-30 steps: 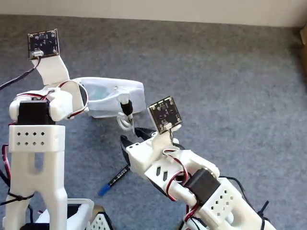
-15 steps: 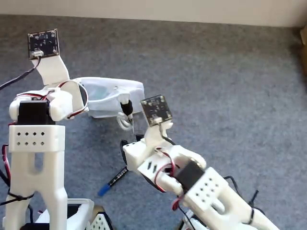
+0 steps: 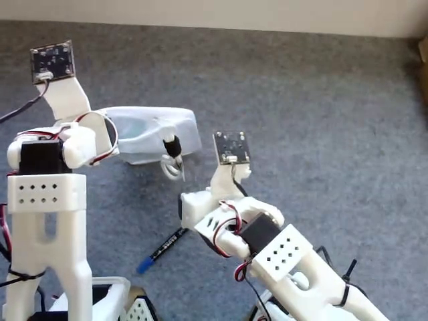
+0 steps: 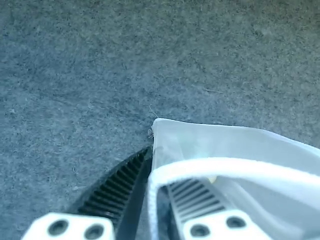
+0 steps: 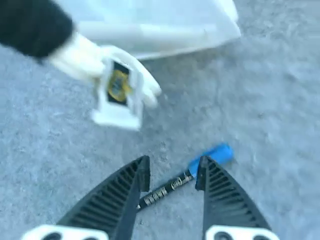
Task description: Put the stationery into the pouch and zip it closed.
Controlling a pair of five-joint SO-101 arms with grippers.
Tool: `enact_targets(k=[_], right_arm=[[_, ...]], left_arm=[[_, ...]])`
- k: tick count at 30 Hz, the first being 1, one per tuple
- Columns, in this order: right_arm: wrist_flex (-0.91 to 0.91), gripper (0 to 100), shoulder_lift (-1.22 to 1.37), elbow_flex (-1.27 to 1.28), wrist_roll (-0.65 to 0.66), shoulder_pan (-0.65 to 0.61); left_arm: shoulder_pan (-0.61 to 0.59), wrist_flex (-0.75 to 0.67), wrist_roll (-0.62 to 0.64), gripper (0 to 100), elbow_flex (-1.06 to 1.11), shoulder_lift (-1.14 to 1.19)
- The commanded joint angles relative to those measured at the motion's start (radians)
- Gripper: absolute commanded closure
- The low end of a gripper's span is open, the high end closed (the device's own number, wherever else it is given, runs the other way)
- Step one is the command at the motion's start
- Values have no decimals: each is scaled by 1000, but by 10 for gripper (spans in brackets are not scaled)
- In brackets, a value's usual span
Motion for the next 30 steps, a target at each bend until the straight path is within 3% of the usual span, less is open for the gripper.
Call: enact_targets(k=[1,5,23,30], right_arm=[[111,849,7,-85,-89,16],[140,849,8,-85,-133,15],[-96,849,18,38,-129,15],[-153,849,282,30,-133,27]], left_arm=[[-61,-37,29,993,70,48],[-61,-37,31,993,68,48],[-56,-37,28,993,70,48],[-56,-37,28,993,70,48]])
